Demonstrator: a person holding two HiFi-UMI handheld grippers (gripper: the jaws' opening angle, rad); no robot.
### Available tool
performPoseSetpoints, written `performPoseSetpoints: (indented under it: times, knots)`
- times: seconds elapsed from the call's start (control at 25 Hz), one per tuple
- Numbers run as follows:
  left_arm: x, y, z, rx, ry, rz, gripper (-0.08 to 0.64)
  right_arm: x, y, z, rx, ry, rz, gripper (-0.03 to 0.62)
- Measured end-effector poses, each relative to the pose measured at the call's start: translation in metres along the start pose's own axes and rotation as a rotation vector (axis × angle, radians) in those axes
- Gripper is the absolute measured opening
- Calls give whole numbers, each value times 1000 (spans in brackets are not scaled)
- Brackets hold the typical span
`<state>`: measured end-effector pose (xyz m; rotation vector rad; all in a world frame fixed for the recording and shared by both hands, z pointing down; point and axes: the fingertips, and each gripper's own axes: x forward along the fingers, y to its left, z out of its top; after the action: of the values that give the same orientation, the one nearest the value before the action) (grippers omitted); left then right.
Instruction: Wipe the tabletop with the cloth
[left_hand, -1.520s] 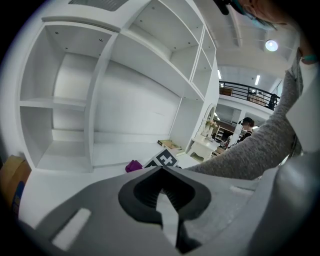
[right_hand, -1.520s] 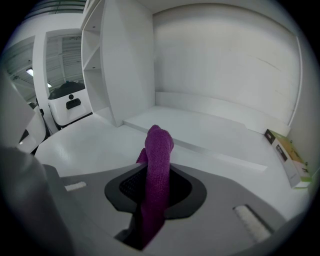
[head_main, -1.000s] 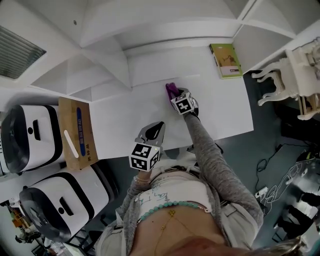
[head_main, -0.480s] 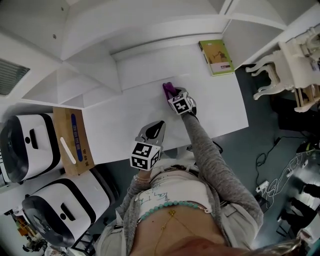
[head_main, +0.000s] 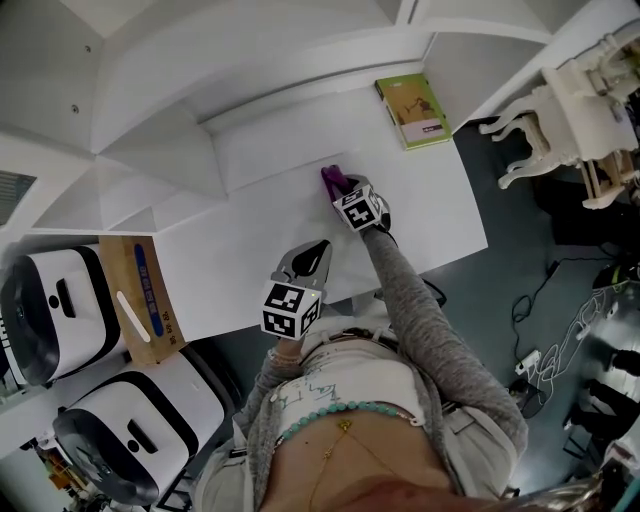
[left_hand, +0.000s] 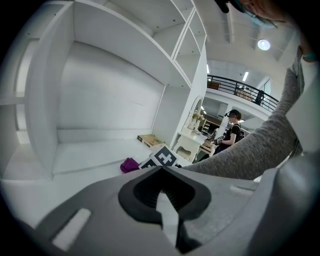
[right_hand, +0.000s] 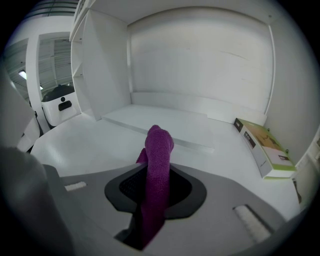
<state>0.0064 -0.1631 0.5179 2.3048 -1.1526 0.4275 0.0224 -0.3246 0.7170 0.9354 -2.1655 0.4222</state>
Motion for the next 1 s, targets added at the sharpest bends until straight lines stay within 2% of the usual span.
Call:
performPoseSetpoints:
  times: [1.0]
  knots:
    - [47, -42, 12, 2, 12, -3, 1, -21, -57, -25, -6, 4, -2, 97]
